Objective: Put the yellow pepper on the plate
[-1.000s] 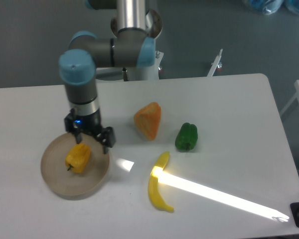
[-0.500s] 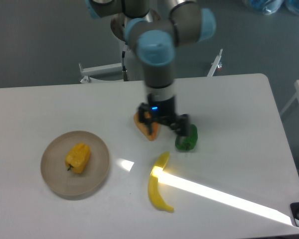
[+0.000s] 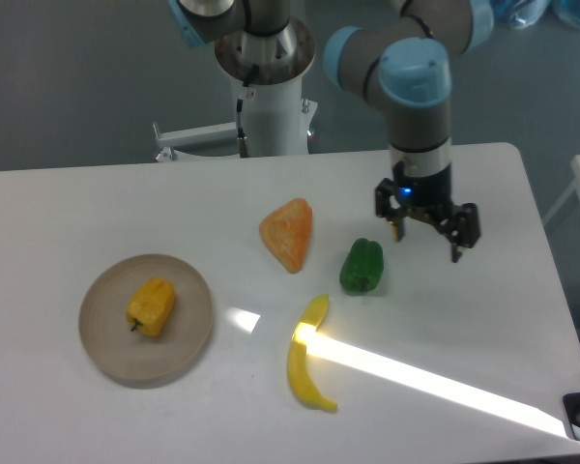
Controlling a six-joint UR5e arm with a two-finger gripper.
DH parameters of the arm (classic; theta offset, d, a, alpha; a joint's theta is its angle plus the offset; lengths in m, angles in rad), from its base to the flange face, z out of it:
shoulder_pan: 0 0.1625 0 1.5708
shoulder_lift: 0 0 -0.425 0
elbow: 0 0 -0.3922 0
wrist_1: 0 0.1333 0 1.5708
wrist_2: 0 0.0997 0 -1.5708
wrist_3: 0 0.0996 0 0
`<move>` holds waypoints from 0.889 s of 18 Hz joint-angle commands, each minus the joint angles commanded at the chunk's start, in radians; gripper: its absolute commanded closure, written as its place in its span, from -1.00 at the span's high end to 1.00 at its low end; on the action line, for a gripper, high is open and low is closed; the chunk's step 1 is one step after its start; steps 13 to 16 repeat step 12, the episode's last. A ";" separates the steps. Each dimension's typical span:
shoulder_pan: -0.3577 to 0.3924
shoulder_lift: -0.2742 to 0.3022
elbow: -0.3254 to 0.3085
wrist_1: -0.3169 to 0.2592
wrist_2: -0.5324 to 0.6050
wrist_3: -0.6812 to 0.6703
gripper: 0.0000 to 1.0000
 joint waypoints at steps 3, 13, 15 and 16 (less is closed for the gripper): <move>-0.002 -0.008 0.002 0.000 0.002 -0.002 1.00; -0.005 -0.008 -0.008 0.002 -0.001 -0.015 1.00; -0.005 -0.008 -0.008 0.002 -0.001 -0.015 1.00; -0.005 -0.008 -0.008 0.002 -0.001 -0.015 1.00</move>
